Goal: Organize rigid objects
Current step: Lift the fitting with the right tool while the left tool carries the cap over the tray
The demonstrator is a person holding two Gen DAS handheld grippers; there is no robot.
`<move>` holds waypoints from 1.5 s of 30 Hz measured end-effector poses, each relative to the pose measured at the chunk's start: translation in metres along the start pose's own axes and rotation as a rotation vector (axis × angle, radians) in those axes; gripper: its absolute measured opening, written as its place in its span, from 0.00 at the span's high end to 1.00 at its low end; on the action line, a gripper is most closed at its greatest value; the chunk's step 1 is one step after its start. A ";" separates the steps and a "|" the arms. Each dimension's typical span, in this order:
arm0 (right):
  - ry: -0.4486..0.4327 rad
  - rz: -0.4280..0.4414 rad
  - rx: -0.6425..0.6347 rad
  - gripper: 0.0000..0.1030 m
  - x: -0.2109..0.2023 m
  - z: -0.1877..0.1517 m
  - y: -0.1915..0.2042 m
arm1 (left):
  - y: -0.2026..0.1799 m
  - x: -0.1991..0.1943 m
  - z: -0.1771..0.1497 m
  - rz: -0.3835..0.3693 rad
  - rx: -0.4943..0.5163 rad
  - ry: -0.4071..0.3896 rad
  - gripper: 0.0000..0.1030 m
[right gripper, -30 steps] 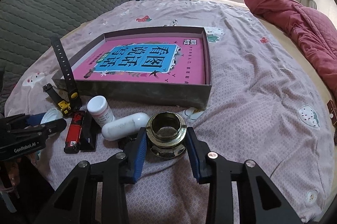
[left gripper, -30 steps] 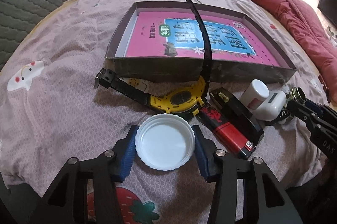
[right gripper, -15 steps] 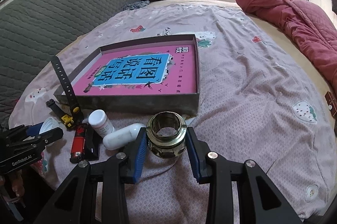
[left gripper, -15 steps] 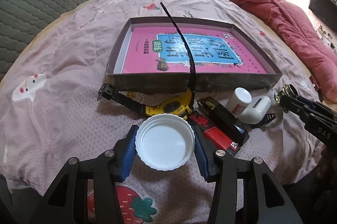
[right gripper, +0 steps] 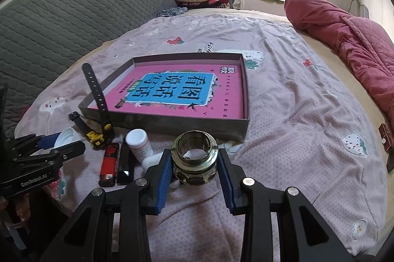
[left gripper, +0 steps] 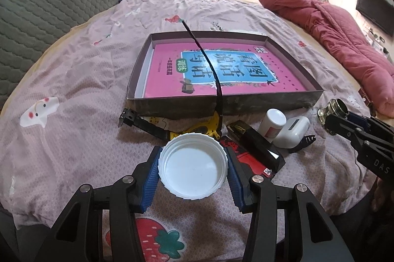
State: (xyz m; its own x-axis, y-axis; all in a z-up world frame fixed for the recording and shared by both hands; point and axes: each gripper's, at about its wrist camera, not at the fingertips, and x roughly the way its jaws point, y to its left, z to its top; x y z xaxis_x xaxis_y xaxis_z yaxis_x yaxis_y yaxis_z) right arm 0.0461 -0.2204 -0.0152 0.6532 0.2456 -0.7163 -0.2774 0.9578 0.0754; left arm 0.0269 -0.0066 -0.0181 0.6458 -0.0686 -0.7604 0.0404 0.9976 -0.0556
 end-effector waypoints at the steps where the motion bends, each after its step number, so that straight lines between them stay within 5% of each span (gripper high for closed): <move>1: -0.004 0.004 -0.003 0.64 -0.002 0.000 0.002 | 0.000 -0.001 0.000 0.001 0.000 -0.004 0.51; 25: -0.093 0.047 -0.051 0.64 -0.021 0.011 0.030 | 0.001 -0.021 0.008 0.001 -0.008 -0.074 0.51; 45: -0.212 0.028 -0.045 0.64 -0.030 0.045 0.020 | 0.013 -0.035 0.054 0.015 -0.033 -0.127 0.51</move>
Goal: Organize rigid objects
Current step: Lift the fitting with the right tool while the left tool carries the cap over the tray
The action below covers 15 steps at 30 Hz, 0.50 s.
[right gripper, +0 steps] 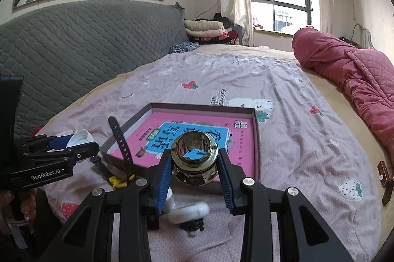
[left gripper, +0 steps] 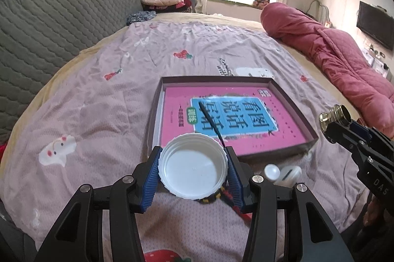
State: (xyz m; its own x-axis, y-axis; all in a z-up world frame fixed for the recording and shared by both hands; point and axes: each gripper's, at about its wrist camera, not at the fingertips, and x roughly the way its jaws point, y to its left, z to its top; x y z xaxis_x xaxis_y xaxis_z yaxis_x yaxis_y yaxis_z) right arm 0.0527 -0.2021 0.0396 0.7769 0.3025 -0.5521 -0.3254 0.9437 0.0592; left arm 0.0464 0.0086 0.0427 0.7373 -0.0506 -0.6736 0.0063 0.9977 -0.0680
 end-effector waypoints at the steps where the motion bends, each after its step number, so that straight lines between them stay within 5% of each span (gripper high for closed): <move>1: -0.002 -0.002 0.002 0.64 0.001 0.002 -0.001 | 0.001 0.000 0.004 -0.001 -0.006 -0.002 0.51; 15: -0.040 -0.034 -0.015 0.64 0.017 0.019 -0.011 | 0.019 0.015 0.048 0.041 -0.040 -0.039 0.51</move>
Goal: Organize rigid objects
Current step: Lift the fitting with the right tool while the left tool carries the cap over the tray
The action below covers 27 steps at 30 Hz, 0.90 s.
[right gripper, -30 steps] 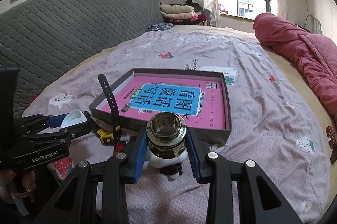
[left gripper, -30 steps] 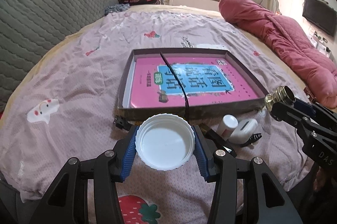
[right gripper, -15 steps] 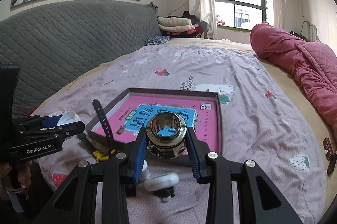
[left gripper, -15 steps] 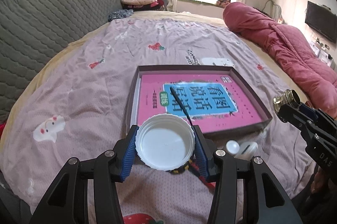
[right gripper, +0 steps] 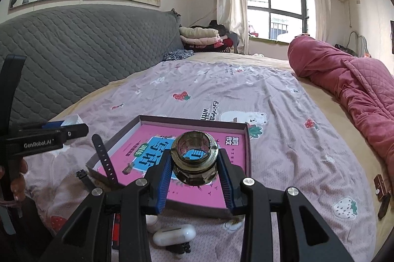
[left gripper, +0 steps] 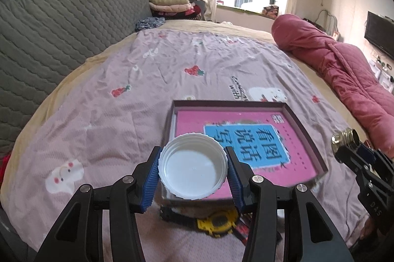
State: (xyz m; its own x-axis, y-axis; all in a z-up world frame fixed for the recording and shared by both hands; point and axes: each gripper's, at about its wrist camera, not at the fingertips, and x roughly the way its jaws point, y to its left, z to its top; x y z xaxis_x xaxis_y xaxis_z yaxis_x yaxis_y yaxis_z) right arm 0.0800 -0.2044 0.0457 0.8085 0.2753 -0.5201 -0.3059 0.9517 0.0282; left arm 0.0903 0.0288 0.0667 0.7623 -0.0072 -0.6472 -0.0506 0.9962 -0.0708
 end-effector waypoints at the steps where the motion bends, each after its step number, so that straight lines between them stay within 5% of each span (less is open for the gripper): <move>1: 0.000 -0.002 0.000 0.64 0.002 0.001 -0.001 | 0.002 0.002 0.002 0.006 -0.003 -0.001 0.51; 16: 0.012 -0.042 -0.009 0.64 0.028 0.002 -0.014 | 0.029 0.052 0.025 0.068 -0.053 0.020 0.51; 27: 0.056 -0.059 -0.005 0.64 0.046 -0.008 -0.025 | 0.016 0.083 0.003 0.019 -0.061 0.070 0.50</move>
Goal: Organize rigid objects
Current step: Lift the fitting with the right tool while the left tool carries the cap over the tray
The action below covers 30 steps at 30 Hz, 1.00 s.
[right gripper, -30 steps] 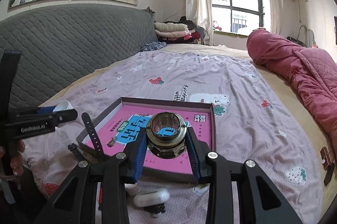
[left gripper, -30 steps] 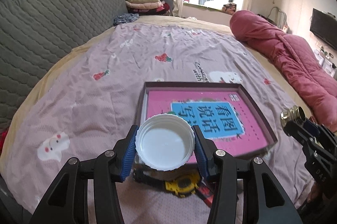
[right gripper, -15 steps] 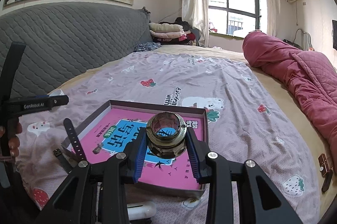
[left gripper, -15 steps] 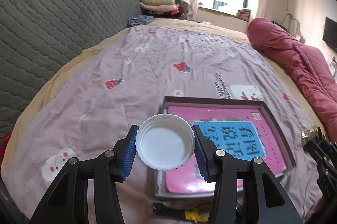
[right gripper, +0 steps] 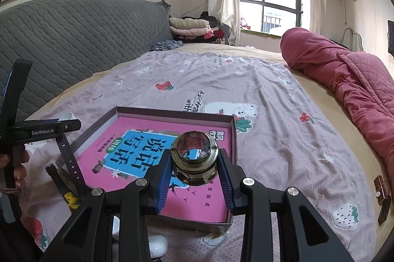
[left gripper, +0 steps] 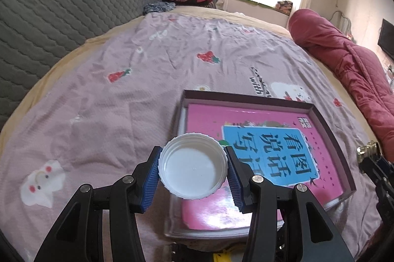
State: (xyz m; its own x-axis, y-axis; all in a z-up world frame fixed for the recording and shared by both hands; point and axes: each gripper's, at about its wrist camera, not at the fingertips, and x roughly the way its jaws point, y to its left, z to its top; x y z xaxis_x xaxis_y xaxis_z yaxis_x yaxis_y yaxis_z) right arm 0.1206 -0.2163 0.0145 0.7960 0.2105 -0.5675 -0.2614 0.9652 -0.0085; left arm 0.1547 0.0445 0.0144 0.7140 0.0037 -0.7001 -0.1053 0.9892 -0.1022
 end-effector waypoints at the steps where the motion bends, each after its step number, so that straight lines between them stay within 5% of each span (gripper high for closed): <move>1: 0.004 -0.003 -0.001 0.64 0.002 -0.001 -0.001 | -0.002 0.001 -0.001 -0.004 0.004 0.000 0.50; 30: 0.162 0.002 -0.019 0.64 0.043 -0.020 -0.002 | -0.015 0.037 -0.017 -0.070 0.013 0.107 0.50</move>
State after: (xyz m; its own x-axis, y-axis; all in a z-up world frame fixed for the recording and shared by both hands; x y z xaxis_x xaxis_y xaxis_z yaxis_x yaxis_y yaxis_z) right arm 0.1443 -0.2127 -0.0266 0.6976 0.1829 -0.6927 -0.2737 0.9616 -0.0218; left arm 0.1709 0.0269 -0.0215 0.6416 -0.0802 -0.7629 -0.0484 0.9883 -0.1446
